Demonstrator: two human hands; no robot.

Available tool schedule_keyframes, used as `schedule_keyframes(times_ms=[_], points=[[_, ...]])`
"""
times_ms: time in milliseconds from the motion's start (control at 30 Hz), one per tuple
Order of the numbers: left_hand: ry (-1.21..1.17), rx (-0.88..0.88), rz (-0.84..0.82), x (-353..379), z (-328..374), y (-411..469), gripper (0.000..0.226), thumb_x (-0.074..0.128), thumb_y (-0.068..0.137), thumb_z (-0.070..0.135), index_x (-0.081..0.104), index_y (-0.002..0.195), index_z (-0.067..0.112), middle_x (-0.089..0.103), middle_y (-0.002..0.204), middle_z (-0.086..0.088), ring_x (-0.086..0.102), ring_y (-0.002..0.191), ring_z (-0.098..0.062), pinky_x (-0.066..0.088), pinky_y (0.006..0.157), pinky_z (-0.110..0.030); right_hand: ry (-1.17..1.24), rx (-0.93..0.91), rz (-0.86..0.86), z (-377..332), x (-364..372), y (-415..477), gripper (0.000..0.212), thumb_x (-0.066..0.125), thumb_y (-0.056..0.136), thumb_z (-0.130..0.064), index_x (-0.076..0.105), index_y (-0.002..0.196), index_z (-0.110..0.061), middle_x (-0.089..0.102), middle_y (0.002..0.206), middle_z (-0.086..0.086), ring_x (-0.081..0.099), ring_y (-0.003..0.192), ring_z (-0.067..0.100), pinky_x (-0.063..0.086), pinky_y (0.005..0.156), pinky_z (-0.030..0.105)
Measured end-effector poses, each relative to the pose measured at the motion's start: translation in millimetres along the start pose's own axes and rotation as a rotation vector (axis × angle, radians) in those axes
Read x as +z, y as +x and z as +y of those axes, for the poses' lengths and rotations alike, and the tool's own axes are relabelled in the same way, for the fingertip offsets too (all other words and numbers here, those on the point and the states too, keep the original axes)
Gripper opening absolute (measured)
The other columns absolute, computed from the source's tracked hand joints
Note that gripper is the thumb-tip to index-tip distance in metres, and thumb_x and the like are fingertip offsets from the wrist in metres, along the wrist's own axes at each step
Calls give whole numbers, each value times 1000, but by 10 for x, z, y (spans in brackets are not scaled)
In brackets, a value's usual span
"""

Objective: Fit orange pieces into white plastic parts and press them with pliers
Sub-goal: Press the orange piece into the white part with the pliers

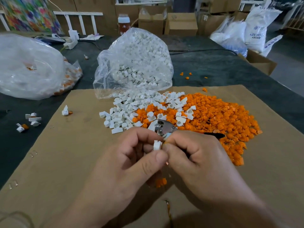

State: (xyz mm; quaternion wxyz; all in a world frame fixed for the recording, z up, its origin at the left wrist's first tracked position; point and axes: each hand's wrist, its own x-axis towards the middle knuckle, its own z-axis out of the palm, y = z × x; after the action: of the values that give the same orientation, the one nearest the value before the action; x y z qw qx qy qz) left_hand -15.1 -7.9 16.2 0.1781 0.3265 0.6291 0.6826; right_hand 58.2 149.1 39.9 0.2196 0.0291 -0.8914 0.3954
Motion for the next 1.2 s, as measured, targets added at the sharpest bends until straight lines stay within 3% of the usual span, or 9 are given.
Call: schedule_keyframes(times_ms=[100, 233, 500, 633, 800, 933, 1033, 1100, 1200], points=[[41, 14, 11, 5, 20, -7, 41, 78, 70, 62, 71, 96, 31, 61, 70, -10, 62, 58, -30, 53, 53, -26, 98, 37, -39, -4, -11, -4, 28, 51, 91, -26, 56, 64, -18, 54, 60, -7, 52, 57, 10, 36, 46, 18], [156, 25, 56, 2, 27, -11, 28, 70, 68, 50, 70, 91, 34, 60, 61, -5, 59, 53, -34, 48, 45, -39, 161, 94, -156, -3, -19, -16, 30, 49, 92, -34, 56, 68, -17, 54, 60, -5, 49, 54, 7, 34, 44, 19], [46, 31, 65, 11, 18, -11, 19, 67, 71, 41, 72, 83, 27, 62, 54, -4, 60, 42, -22, 47, 40, -27, 426, 204, -152, -5, 33, -18, 29, 55, 89, -28, 56, 62, -19, 48, 50, -10, 42, 45, 2, 32, 43, 18], [199, 64, 54, -11, 12, -20, 25, 66, 75, 49, 70, 96, 35, 61, 61, 0, 62, 53, -25, 50, 46, -32, 300, 189, -164, 13, -6, -15, 29, 55, 93, -30, 58, 65, -26, 54, 53, -11, 47, 48, 2, 36, 43, 17], [299, 57, 19, -49, 14, -12, 35, 70, 70, 59, 67, 101, 42, 65, 74, -6, 62, 62, -20, 51, 54, -25, 123, 137, -187, 25, -45, -15, 23, 53, 93, -37, 59, 71, -35, 56, 60, -17, 51, 54, 3, 36, 46, 17], [308, 70, 14, -58, 32, -22, 32, 70, 69, 51, 67, 100, 43, 65, 72, 1, 62, 59, -15, 51, 52, -23, 172, 164, -200, 18, -57, -19, 25, 56, 95, -33, 60, 71, -36, 56, 58, -14, 50, 52, 3, 38, 44, 22], [344, 92, 29, -57, 47, -39, 32, 70, 68, 49, 67, 99, 42, 67, 74, 1, 63, 60, -11, 51, 53, -20, 241, 181, -204, -11, -52, -23, 25, 59, 94, -27, 62, 69, -31, 56, 56, -12, 49, 50, 2, 36, 44, 17], [388, 120, 56, -39, 43, -41, 31, 69, 69, 48, 66, 100, 43, 68, 76, 2, 63, 61, -12, 52, 54, -24, 356, 257, -214, -25, -39, -17, 25, 57, 90, -28, 63, 65, -27, 54, 52, -12, 46, 46, 2, 33, 42, 16], [545, 229, 79, -14, 34, -25, 29, 67, 74, 44, 61, 102, 40, 64, 79, 16, 61, 63, -5, 44, 56, -8, 657, 529, -278, -34, -4, 8, 26, 52, 79, -28, 65, 57, -25, 49, 46, -9, 33, 39, 10, 18, 43, 28]])
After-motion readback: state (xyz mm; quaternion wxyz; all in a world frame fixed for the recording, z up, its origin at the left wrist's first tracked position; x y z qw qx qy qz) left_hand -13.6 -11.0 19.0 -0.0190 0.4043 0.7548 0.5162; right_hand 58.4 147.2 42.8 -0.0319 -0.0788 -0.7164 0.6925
